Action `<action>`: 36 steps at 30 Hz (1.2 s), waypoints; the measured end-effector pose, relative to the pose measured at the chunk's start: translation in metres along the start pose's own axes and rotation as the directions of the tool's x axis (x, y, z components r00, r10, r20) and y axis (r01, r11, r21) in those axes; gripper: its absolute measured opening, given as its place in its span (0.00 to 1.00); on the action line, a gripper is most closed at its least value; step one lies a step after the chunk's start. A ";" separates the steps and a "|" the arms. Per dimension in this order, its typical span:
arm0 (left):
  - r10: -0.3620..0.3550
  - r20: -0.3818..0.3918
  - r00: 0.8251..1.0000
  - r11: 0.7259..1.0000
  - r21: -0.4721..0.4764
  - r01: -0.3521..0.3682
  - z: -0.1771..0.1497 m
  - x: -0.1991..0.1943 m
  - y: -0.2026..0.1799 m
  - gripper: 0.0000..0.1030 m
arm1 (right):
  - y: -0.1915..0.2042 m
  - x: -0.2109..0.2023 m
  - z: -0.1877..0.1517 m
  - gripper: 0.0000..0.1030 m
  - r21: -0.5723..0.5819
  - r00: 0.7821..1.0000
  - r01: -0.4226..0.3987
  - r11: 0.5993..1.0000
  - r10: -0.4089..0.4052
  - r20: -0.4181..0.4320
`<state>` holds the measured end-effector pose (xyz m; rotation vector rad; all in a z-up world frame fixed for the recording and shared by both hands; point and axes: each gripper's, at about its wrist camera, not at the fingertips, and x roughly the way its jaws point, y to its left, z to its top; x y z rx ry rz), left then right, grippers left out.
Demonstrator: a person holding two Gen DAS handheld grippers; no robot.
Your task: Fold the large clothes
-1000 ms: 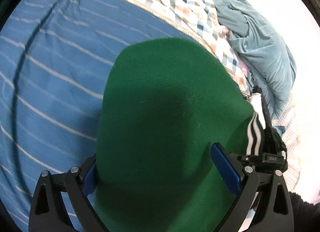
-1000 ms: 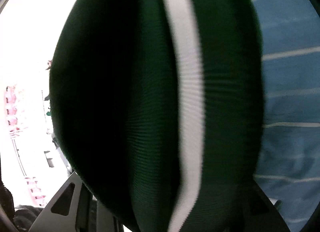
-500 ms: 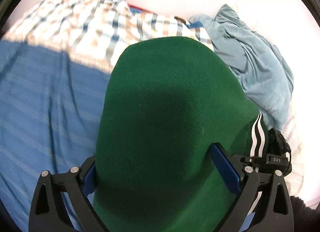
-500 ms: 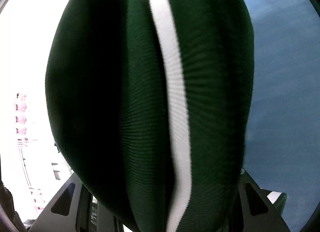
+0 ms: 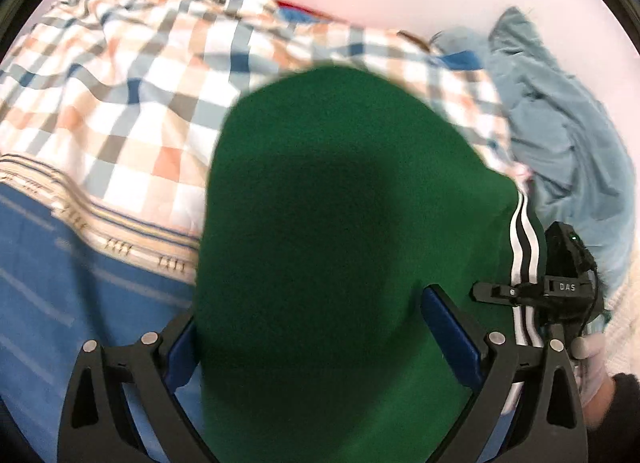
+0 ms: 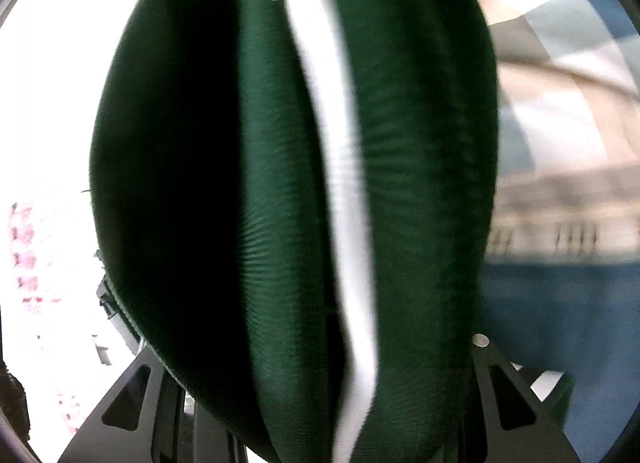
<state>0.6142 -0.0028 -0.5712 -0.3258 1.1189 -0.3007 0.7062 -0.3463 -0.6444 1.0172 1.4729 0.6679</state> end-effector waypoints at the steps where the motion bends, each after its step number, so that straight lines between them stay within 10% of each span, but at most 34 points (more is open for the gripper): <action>1: 0.020 -0.009 1.000 1.000 0.013 -0.020 0.002 0.008 0.001 0.97 | -0.007 0.004 0.007 0.39 0.017 1.000 0.022 1.000 -0.022 -0.007; 6: 0.086 -0.028 0.996 0.993 0.087 -0.083 0.001 0.017 0.002 0.97 | -0.010 -0.003 0.009 0.65 -0.020 0.988 0.153 0.988 -0.154 -0.029; 10: 0.156 -0.003 0.988 0.981 0.112 -0.155 -0.011 -0.003 -0.004 0.97 | 0.019 -0.036 -0.025 0.80 -0.136 0.918 0.395 0.908 -0.390 0.067; 17: 0.285 0.030 0.958 0.953 0.099 -0.287 -0.050 -0.029 -0.012 0.97 | 0.009 -0.043 -0.096 0.80 -0.254 0.620 0.780 0.572 -0.762 0.188; 21: 0.421 0.032 0.907 0.901 0.101 -0.422 -0.070 -0.039 -0.026 0.97 | 0.024 -0.028 -0.127 0.82 -0.182 0.537 0.844 0.505 -0.802 0.261; 24: 0.467 0.056 0.882 0.880 0.072 -0.470 -0.082 -0.058 -0.037 0.98 | 0.083 0.008 -0.159 0.89 -0.123 0.420 0.907 0.404 -0.840 0.344; 36: 0.479 0.176 0.860 0.868 0.052 -0.494 -0.137 -0.228 -0.122 0.98 | 0.204 -0.081 -0.329 0.91 -0.023 0.358 0.918 0.397 -0.800 0.482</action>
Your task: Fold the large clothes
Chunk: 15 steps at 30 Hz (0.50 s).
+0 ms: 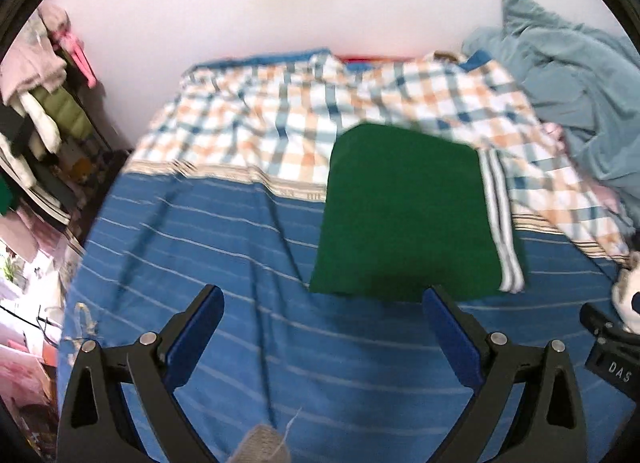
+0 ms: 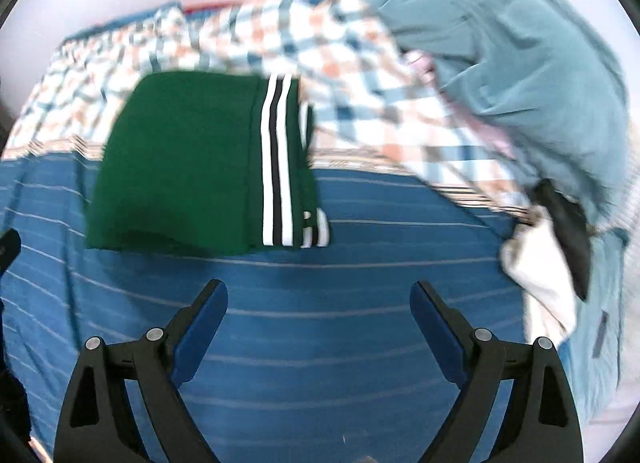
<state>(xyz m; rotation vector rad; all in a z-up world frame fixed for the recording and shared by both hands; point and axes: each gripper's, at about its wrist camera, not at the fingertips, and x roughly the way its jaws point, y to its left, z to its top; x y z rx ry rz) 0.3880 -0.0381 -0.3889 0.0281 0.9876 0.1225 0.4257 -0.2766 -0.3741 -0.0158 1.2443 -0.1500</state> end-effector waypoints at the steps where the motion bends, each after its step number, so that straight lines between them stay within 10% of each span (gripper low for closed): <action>1: 0.001 0.016 1.000 1.000 0.004 -0.001 -0.001 -0.021 0.001 0.98 | -0.004 -0.028 -0.010 0.91 0.010 1.000 0.005 1.000 -0.005 0.021; 15: -0.077 0.154 0.985 0.997 0.023 0.074 -0.026 -0.256 0.016 0.98 | -0.081 -0.329 -0.103 0.91 0.058 0.974 -0.013 0.998 -0.001 0.227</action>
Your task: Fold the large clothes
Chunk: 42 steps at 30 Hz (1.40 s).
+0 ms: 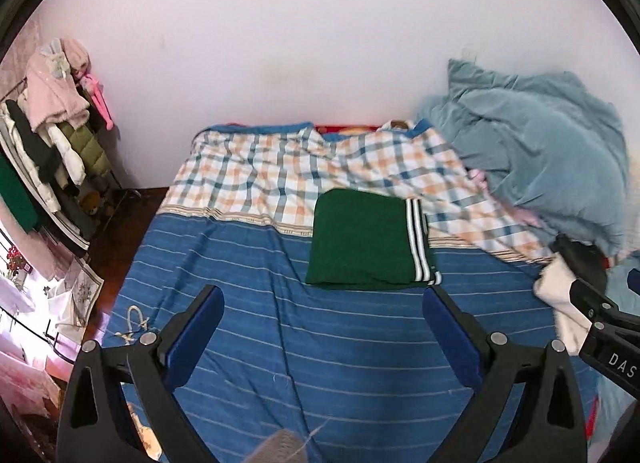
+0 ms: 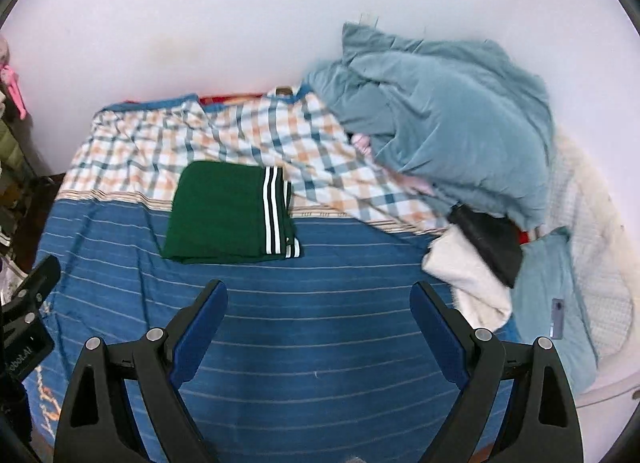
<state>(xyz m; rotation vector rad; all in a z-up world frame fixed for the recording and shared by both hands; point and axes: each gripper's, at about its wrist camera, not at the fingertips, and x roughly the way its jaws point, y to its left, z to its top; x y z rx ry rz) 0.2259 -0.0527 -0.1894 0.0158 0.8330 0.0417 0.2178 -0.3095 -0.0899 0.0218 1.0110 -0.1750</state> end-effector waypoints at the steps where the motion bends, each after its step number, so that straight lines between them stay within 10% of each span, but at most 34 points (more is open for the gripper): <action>1: -0.005 0.007 1.000 1.000 0.001 0.005 0.000 -0.016 0.000 0.98 | -0.006 -0.015 -0.002 0.91 0.004 1.000 -0.005 1.000 0.005 0.009; 18: 0.016 0.107 0.994 0.999 -0.033 -0.012 -0.006 -0.142 -0.005 0.98 | -0.067 -0.206 -0.026 0.93 -0.019 0.980 -0.061 0.998 0.063 0.191; 42: 0.012 0.143 0.990 0.999 -0.033 -0.007 -0.012 -0.174 -0.016 0.99 | -0.078 -0.227 -0.019 0.97 -0.038 0.966 -0.104 0.994 0.110 0.234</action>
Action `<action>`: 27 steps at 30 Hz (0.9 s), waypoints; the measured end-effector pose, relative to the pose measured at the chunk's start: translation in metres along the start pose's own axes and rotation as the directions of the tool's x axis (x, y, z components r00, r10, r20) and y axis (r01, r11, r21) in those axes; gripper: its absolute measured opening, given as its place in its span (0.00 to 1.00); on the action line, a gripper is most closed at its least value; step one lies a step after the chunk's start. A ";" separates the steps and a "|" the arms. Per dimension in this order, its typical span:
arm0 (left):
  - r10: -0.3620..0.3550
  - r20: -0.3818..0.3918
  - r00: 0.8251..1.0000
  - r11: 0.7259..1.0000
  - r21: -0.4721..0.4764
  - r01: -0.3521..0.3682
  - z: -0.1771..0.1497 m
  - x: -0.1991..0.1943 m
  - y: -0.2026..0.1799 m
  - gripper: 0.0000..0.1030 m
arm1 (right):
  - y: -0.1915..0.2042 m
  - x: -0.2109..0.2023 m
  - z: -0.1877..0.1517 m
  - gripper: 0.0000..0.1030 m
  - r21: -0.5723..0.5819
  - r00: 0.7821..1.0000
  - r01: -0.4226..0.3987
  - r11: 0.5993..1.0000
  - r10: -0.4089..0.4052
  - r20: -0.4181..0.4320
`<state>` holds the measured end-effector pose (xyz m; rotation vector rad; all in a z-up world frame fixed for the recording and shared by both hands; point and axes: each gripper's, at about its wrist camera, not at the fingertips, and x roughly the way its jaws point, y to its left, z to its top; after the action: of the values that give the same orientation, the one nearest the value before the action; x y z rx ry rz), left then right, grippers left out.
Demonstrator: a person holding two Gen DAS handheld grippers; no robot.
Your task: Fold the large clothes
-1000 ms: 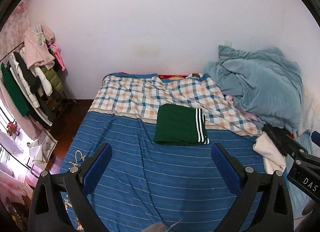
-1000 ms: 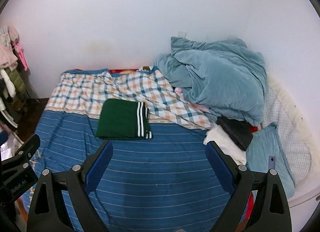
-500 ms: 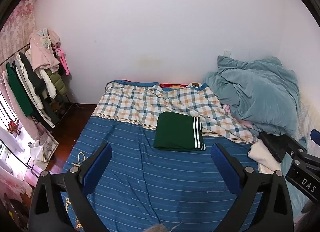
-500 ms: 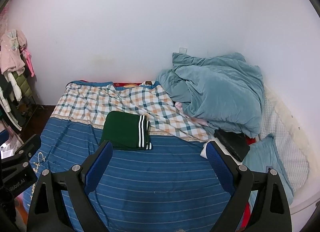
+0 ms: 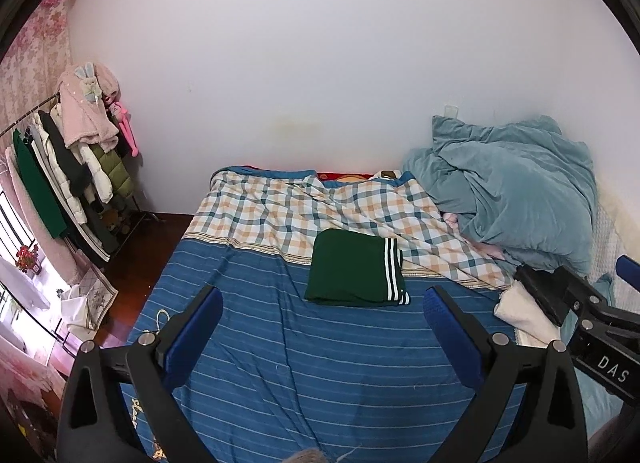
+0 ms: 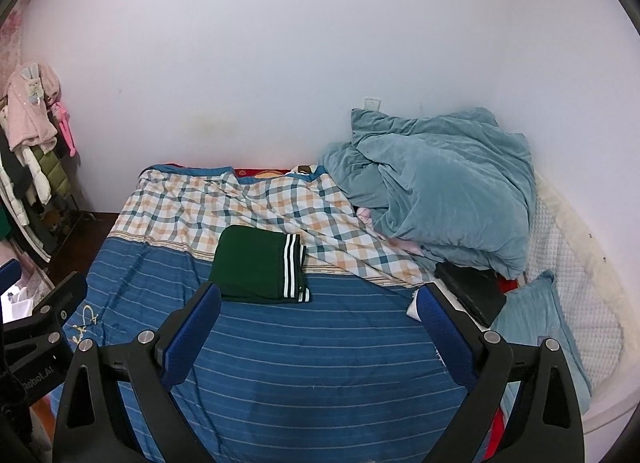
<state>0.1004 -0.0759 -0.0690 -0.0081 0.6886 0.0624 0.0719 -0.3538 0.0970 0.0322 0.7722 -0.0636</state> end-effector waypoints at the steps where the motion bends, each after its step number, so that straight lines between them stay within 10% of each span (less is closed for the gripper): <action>1: 0.000 0.002 1.000 1.000 0.002 0.000 0.000 -0.001 0.000 0.99 | 0.000 0.000 0.000 0.97 -0.002 1.000 0.001 1.000 -0.001 0.001; 27: 0.007 0.015 1.000 1.000 0.000 -0.007 0.005 -0.005 -0.003 0.99 | -0.004 0.004 -0.002 0.97 0.007 1.000 -0.006 1.000 0.006 -0.001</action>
<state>0.1003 -0.0791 -0.0619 -0.0055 0.6735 0.0696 0.0730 -0.3581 0.0922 0.0408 0.7732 -0.0607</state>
